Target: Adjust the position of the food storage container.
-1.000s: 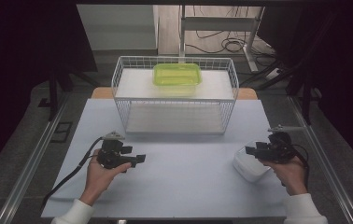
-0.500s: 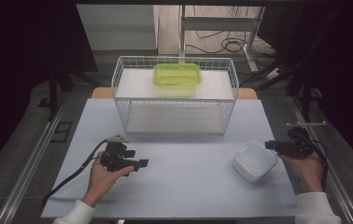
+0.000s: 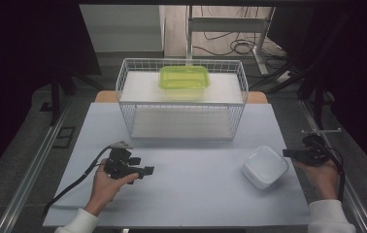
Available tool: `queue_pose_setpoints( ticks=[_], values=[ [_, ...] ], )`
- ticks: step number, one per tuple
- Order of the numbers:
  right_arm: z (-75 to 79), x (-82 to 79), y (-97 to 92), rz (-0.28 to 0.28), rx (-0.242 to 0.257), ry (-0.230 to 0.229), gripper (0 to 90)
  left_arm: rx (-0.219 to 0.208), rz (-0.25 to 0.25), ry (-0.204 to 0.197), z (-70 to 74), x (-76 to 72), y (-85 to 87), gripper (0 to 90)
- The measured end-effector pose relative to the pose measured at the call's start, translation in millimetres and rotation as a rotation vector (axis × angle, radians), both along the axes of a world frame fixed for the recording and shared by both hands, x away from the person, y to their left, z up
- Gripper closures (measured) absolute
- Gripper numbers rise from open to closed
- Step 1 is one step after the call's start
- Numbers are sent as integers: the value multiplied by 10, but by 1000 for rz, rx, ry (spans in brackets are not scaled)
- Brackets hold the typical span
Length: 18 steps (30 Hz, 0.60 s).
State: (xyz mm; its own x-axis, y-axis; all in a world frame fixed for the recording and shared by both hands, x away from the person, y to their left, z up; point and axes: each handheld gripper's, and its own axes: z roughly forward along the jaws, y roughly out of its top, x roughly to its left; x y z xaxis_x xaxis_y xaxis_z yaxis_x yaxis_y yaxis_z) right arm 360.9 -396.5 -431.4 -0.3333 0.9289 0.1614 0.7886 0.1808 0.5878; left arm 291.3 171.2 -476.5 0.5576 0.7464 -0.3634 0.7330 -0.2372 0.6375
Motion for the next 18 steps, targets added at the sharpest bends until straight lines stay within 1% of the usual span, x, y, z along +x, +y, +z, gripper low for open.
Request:
queue_pose_setpoints(
  ticks=[4,6,7,10,13,15,17,18],
  values=[
    [-41,9,-40,-13,-1,5,888,0,0,1,-10,2,-3,268],
    [-60,12,-61,-21,-5,10,888,3,0,-5,-14,-4,-9,271],
    [-88,16,-84,-26,-16,19,888,4,-1,-4,-15,-3,-9,271],
    [-132,23,-104,-27,-30,27,888,2,-4,-1,-15,-3,-8,270],
    [-148,24,-102,-17,-25,38,888,0,-8,6,-20,-4,-11,268],
    [-171,21,-78,-14,-38,41,889,-1,-8,6,-20,-12,-16,267],
    [-204,1,-6,13,-49,71,889,-7,-9,4,-12,-24,-18,267],
    [-204,1,-6,13,-49,71,889,-8,-9,4,-7,-28,-15,267]
  ],
)
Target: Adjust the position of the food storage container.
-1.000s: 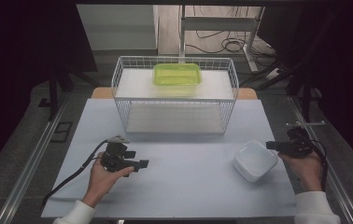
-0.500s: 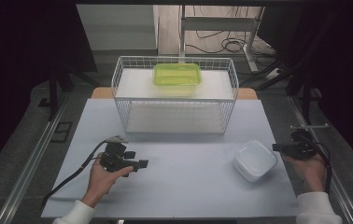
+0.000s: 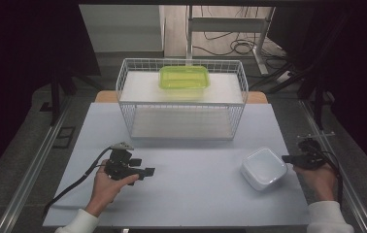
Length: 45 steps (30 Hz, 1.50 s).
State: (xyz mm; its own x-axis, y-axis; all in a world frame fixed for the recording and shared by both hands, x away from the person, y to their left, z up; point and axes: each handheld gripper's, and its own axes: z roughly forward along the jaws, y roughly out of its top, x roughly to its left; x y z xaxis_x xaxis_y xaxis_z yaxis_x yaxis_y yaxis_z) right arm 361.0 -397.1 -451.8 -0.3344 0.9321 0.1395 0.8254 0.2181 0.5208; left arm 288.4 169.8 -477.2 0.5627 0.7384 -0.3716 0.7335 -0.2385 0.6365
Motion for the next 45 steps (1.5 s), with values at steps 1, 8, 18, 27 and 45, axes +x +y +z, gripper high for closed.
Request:
queue_pose_setpoints(
  ticks=[1,8,18,27,45],
  values=[
    [3,-26,59,9,-3,1,889,2,1,-2,3,-3,3,267],
    [-12,-161,269,15,6,12,889,10,0,7,-13,-9,1,263],
    [-30,-318,691,33,-5,15,889,25,2,11,-24,-9,-5,263],
    [-59,-480,877,55,13,9,889,35,4,9,-20,-41,7,261],
    [-161,-726,1420,104,17,2,888,29,10,21,-30,-40,2,257]
  ],
)
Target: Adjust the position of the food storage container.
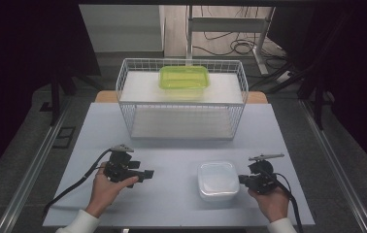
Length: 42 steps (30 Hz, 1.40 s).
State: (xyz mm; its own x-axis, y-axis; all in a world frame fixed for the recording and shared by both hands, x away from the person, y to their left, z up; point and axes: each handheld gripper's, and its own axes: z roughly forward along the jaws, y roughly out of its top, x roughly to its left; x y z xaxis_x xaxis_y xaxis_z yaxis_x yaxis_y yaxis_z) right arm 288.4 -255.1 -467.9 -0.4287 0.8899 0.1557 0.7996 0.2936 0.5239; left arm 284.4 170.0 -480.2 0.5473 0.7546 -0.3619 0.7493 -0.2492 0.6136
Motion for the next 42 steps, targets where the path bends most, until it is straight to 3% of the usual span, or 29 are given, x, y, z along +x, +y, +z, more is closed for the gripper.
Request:
queue_pose_setpoints(
  ticks=[6,15,24,34,42],
  values=[
    [-39,-29,190,45,-6,15,888,-1,-6,6,-10,-3,-12,255],
    [-120,-43,630,144,10,23,888,0,-3,2,1,7,7,251],
    [-171,-68,816,188,4,8,888,-6,5,0,7,-1,32,249],
    [-156,-48,850,214,20,-12,881,-4,14,-5,13,-19,71,244],
    [-11,-27,633,179,85,-72,859,-13,25,-25,-4,-69,110,250]
  ],
)
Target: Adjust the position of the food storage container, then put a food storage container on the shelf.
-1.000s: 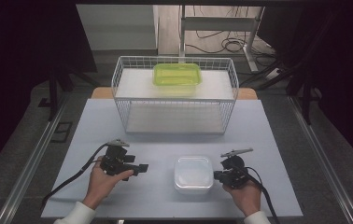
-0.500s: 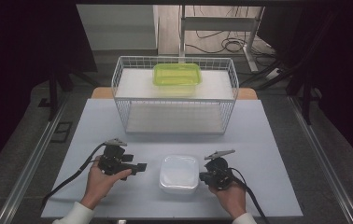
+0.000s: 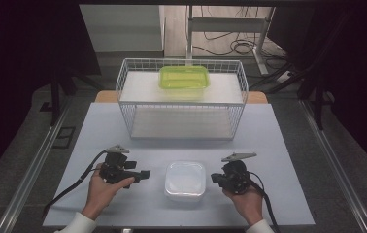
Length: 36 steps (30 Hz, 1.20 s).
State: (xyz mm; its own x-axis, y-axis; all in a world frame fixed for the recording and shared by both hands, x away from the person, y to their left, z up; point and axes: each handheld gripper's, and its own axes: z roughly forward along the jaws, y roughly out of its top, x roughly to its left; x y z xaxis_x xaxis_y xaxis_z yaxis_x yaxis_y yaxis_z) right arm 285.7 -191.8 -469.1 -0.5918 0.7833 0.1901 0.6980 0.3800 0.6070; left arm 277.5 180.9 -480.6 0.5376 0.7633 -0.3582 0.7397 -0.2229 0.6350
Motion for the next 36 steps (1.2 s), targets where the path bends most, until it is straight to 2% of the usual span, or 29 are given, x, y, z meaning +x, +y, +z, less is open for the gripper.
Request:
queue_pose_setpoints(
  ticks=[1,2,3,5,6,9,11,15,20,21,22,25,31,32,36],
  values=[
    [22,2,-33,-8,7,-10,844,-8,11,-3,4,-20,17,250],
    [60,7,-90,-11,18,-33,746,-17,17,-3,8,-31,29,251],
    [60,7,-90,-11,18,-33,746,-28,24,-5,15,-43,48,251],
    [84,24,-133,-14,24,-52,527,-53,41,-13,43,-62,81,252],
    [94,28,-156,-14,42,-63,415,-61,45,-16,53,-64,88,253],
    [106,6,-214,-3,86,-77,250,-103,56,-17,64,-55,86,255],
    [111,-21,-255,-8,120,-81,204,-111,45,-22,52,-58,67,254],
    [107,-17,-312,20,189,-47,203,-120,41,-23,48,-79,53,249],
    [41,7,-267,30,252,3,222,-170,27,3,37,-108,16,248],
    [26,15,-253,33,254,16,229,-178,36,10,29,-116,-2,250],
    [0,28,-219,32,247,52,235,-186,38,14,20,-120,-15,259],
    [-24,35,-196,19,258,74,237,-215,45,35,1,-114,-65,264],
    [-65,33,-154,4,283,88,266,-274,23,114,-69,-45,-209,285],
    [-72,35,-154,3,292,89,274,-300,22,142,-92,-23,-241,287],
    [-95,69,-139,-5,321,106,303,-291,18,161,-131,-8,-271,296]
  ],
)
